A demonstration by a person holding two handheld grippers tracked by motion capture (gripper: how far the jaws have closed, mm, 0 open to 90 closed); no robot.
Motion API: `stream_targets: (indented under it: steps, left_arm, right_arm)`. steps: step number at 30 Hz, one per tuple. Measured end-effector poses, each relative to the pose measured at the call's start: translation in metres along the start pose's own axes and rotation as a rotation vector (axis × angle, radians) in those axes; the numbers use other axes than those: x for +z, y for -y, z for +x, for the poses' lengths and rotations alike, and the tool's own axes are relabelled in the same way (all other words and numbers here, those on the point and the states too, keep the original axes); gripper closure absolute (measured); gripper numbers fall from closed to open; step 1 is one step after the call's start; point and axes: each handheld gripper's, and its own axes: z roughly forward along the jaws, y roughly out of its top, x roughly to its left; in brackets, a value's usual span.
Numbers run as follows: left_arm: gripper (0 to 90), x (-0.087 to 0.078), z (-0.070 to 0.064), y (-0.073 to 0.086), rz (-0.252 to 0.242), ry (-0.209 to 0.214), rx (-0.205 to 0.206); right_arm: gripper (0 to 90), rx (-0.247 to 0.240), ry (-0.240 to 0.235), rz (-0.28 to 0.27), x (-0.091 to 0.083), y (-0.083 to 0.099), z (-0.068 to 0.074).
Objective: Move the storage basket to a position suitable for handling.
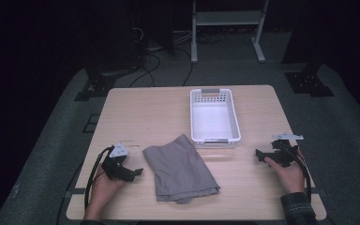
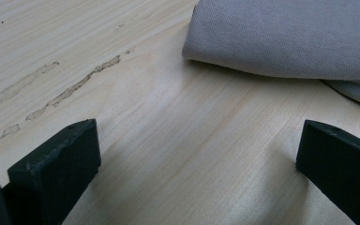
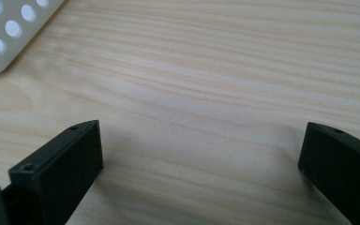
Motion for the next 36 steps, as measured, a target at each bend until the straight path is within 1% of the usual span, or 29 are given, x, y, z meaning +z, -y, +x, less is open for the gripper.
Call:
stream_targets:
  steps: [6,8,9,13,16,18,22,24,27,36]
  left_arm:
    - [0.0,-0.001,-0.001,0.001,0.001,-0.002,-0.003]
    - [0.0,-0.001,-0.001,0.001,0.004,-0.001,-0.002]
    - [0.0,-0.001,-0.001,0.001,0.004,-0.001,-0.002]
    - [0.0,-0.001,-0.001,0.001,0.003,0.000,-0.002]
    - [0.0,-0.001,-0.001,0.001,0.003,-0.001,-0.002]
    - [0.0,-0.002,-0.001,0.001,0.002,-0.002,-0.003]
    - [0.0,-0.002,-0.001,0.001,0.003,-0.002,-0.003]
    - [0.0,-0.002,-0.001,0.001,0.003,-0.002,-0.003]
    - [0.0,-0.002,-0.001,0.001,0.003,-0.002,-0.003]
    - [0.0,-0.002,-0.001,0.001,0.003,-0.002,-0.003]
  right_arm:
    - [0.0,-0.010,-0.009,0.008,-0.001,0.000,0.000]
    - [5.5,-0.010,-0.012,0.015,-0.002,-0.001,0.000]
    - [9.9,-0.004,-0.008,0.013,-0.004,-0.002,0.001]
    - [12.4,-0.006,-0.008,0.019,-0.006,-0.002,0.002]
    - [13.2,0.002,-0.025,0.033,-0.009,-0.003,0.003]
    - [14.0,0.005,-0.036,0.031,-0.010,-0.004,0.004]
    - [15.3,-0.014,-0.050,0.028,-0.013,-0.009,0.007]
    - [15.3,-0.014,-0.056,0.027,-0.013,-0.010,0.007]
    - [18.7,-0.014,-0.065,0.010,-0.017,-0.015,0.007]
    - [24.4,-0.011,-0.096,-0.019,-0.028,-0.023,0.009]
